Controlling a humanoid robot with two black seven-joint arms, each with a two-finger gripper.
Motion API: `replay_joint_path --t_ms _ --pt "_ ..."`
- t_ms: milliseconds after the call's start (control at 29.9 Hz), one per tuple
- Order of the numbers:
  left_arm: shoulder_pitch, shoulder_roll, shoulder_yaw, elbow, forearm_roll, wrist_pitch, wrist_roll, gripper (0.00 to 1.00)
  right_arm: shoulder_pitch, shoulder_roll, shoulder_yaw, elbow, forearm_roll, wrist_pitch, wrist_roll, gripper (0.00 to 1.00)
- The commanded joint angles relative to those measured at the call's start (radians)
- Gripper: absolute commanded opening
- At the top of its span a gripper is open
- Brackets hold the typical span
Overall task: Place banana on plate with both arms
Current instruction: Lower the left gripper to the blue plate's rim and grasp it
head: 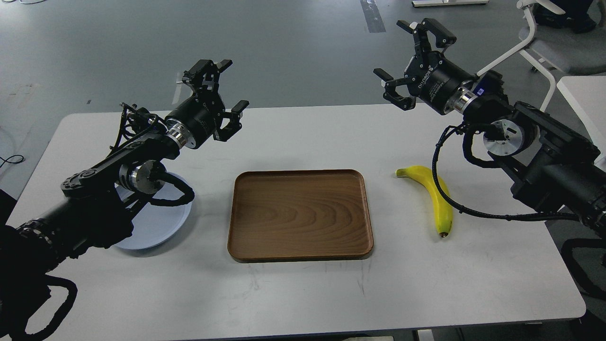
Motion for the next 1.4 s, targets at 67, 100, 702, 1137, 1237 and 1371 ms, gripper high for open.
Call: replay_joint_path --t_ms 67,100,702,1137,1237,1371 --pt "0.001 0.003 0.000 0.003 0.002 0.004 -0.003 0.98 -0.001 -0.006 0.000 0.000 -0.003 0.000 0.000 1.00" --pt "-0.001 0.006 0.006 0.009 0.009 0.010 0.004 0.98 -0.001 -0.009 0.000 0.000 -0.003 0.000 0.001 1.00" --pt "-0.051 0.359 0.472 -0.157 1.000 0.685 -0.134 0.98 -0.036 -0.091 0.002 0.026 -0.003 0.000 0.003 1.00" --pt "0.097 0.606 0.685 -0.157 0.976 0.681 -0.143 0.98 -0.064 -0.091 0.003 0.028 -0.004 0.000 0.003 1.00" --pt "0.143 0.611 0.685 -0.160 0.906 0.681 -0.146 0.98 -0.064 -0.089 0.002 0.028 -0.004 0.000 0.003 1.00" --pt "0.173 0.603 0.687 -0.158 0.856 0.681 -0.151 0.98 -0.065 -0.091 0.002 0.028 -0.004 0.000 0.003 1.00"
